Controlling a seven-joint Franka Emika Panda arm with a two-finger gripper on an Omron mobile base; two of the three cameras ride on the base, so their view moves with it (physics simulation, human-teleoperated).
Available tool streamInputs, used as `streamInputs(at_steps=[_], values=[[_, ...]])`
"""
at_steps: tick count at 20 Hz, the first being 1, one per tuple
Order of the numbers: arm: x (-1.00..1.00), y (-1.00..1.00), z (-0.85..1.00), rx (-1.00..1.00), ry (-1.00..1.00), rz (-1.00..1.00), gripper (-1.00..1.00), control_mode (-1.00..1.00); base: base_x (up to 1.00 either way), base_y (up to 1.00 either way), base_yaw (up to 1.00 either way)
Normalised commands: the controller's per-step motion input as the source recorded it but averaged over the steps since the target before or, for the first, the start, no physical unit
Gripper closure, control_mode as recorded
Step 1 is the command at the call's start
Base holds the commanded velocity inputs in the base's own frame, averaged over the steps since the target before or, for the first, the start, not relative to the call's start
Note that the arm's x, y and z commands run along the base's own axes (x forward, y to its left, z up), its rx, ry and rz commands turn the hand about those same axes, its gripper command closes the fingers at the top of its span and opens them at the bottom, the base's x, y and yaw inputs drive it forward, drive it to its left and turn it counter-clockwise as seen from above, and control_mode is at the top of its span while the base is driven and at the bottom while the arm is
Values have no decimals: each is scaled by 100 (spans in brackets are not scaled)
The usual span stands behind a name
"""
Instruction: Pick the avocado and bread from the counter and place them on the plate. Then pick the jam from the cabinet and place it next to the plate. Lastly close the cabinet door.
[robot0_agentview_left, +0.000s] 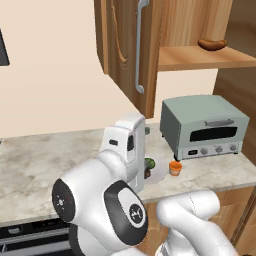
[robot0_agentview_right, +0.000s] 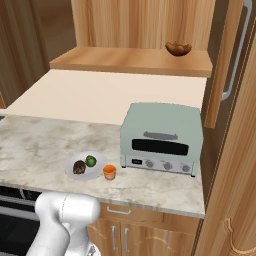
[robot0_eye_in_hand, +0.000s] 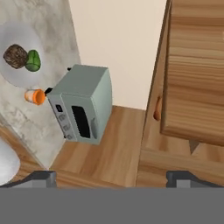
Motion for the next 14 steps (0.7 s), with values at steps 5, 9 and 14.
streamInputs(at_steps=[5,9,14], values=[[8,32,11,-15,0,-9,-100,-100,0,0,0],[27,30,6,-13,0,-11,-100,-100,0,0,0],[40,27,0,-12,0,-12,-100,-100,0,0,0]])
